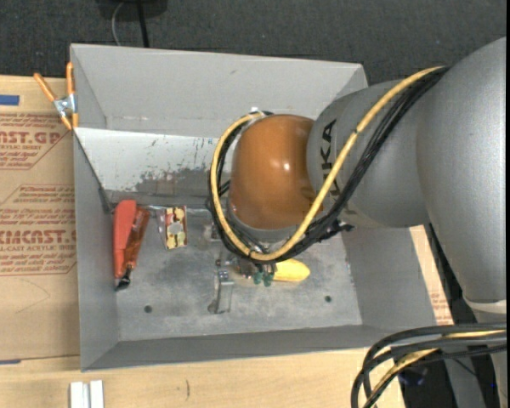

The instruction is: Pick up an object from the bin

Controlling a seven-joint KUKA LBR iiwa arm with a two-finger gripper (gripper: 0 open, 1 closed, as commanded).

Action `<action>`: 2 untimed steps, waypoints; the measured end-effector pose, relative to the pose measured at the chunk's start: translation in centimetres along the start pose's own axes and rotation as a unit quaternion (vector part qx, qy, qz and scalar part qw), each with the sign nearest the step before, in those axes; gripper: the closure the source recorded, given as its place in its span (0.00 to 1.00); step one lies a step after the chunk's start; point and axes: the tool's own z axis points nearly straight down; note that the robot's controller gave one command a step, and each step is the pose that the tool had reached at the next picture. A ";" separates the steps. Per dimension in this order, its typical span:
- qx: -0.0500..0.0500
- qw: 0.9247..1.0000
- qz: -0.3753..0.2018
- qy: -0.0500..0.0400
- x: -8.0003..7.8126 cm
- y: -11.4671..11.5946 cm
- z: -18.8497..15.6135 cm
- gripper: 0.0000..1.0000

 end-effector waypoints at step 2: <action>0.000 1.000 -0.002 -0.003 -1.4 -6.9 0.2 0.00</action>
Offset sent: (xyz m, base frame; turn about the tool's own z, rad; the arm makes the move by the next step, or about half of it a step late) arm 0.0330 -0.1776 -0.0109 -0.0006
